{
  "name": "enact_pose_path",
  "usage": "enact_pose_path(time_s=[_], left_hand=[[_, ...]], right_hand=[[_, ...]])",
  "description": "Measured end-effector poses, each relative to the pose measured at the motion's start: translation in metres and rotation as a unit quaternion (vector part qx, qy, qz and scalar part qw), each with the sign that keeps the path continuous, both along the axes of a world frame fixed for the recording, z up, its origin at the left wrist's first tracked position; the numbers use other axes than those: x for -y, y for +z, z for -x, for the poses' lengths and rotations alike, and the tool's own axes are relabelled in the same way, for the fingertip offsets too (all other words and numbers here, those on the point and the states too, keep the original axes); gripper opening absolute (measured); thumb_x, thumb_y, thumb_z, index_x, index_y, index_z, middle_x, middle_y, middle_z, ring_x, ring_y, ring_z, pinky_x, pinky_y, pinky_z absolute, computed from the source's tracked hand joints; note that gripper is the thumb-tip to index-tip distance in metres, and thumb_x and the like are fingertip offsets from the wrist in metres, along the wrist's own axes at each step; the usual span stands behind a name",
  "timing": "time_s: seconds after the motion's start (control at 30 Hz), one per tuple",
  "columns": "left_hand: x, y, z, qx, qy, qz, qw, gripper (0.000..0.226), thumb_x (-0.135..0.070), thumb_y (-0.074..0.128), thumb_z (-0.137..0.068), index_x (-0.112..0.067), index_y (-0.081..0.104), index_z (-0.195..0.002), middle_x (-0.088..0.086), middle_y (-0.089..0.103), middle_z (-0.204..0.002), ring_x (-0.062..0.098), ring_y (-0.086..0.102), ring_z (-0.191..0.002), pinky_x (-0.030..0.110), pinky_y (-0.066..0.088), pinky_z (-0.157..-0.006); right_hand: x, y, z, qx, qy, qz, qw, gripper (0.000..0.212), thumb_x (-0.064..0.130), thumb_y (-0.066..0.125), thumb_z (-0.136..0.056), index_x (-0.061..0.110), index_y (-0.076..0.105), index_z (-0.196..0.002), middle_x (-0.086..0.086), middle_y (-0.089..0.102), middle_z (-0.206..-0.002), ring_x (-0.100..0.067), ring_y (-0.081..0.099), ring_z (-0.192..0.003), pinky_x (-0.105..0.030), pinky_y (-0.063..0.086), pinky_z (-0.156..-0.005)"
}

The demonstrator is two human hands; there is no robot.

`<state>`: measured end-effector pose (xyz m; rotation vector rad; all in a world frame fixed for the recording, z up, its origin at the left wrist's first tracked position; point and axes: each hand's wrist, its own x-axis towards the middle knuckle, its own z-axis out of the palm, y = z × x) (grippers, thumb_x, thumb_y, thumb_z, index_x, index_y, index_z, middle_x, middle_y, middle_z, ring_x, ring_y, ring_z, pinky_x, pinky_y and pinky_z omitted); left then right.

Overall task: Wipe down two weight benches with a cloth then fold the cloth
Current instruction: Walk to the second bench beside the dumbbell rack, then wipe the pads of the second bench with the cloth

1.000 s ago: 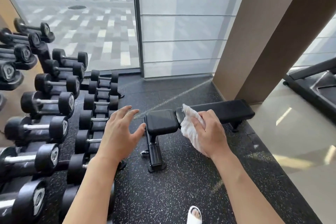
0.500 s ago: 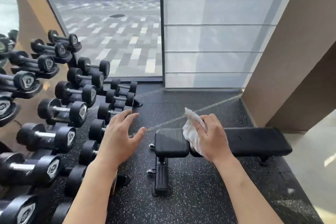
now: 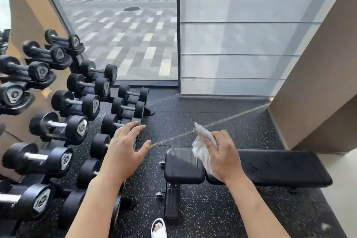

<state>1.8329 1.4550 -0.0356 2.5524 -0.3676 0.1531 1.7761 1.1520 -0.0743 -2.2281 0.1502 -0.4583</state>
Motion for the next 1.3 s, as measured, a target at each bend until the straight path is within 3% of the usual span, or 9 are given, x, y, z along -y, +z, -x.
enact_pose_path(time_s=[0.33,0.57,0.67,0.9,1.07,1.3], left_hand=[[0.004,-0.058,-0.174,-0.059,-0.054,-0.001,0.997,0.053,-0.038,0.07,-0.098,-0.023,0.059,-0.148,-0.003,0.048,-0.157,0.015,0.035,-0.149,0.037,0.027,-0.127],[0.013,-0.153,-0.269,-0.1,-0.111,-0.044,0.988,0.052,-0.039,0.07,-0.097,-0.026,0.059,-0.146,-0.005,0.048,-0.157,0.018,0.039,-0.148,0.045,0.034,-0.125],[0.023,-0.202,-0.283,-0.123,-0.115,-0.05,0.984,0.052,-0.039,0.07,-0.098,-0.026,0.059,-0.147,-0.007,0.048,-0.156,0.016,0.039,-0.148,0.04,0.032,-0.125],[0.047,-0.337,-0.29,-0.166,-0.106,-0.07,0.978,0.054,-0.033,0.069,-0.098,-0.021,0.056,-0.15,-0.004,0.051,-0.155,0.018,0.042,-0.147,0.039,0.032,-0.126],[0.055,-0.435,-0.276,-0.199,-0.074,-0.058,0.975,0.054,-0.032,0.066,-0.099,-0.023,0.054,-0.151,-0.007,0.05,-0.155,0.016,0.041,-0.146,0.037,0.033,-0.125],[0.052,-0.56,-0.242,-0.249,-0.041,-0.026,0.967,0.051,-0.029,0.066,-0.099,-0.025,0.054,-0.148,-0.01,0.053,-0.149,0.011,0.045,-0.14,0.034,0.036,-0.122]], right_hand=[[-0.004,-0.05,-0.141,-0.068,-0.035,-0.007,0.997,0.009,0.037,0.055,-0.106,0.031,0.062,-0.105,0.012,0.055,-0.097,-0.009,0.058,-0.09,-0.033,0.05,-0.082],[0.005,-0.136,-0.221,-0.129,-0.034,0.025,0.991,0.011,0.031,0.053,-0.108,0.026,0.062,-0.113,0.013,0.051,-0.1,-0.011,0.055,-0.093,-0.032,0.047,-0.083],[0.015,-0.183,-0.243,-0.156,-0.014,0.029,0.987,0.009,0.025,0.053,-0.108,0.025,0.062,-0.11,0.017,0.05,-0.099,-0.013,0.055,-0.093,-0.03,0.044,-0.084],[0.037,-0.318,-0.281,-0.209,0.011,0.043,0.977,0.012,0.043,0.048,-0.106,0.036,0.057,-0.11,0.017,0.048,-0.103,-0.001,0.054,-0.091,-0.028,0.042,-0.075],[0.025,-0.418,-0.304,-0.227,0.03,0.059,0.972,0.01,0.045,0.047,-0.106,0.039,0.053,-0.11,0.018,0.045,-0.105,-0.007,0.054,-0.089,-0.035,0.045,-0.073],[-0.015,-0.541,-0.334,-0.196,0.068,0.076,0.975,0.023,0.044,0.052,-0.102,0.026,0.06,-0.114,0.018,0.042,-0.101,-0.005,0.046,-0.085,-0.024,0.033,-0.065]])
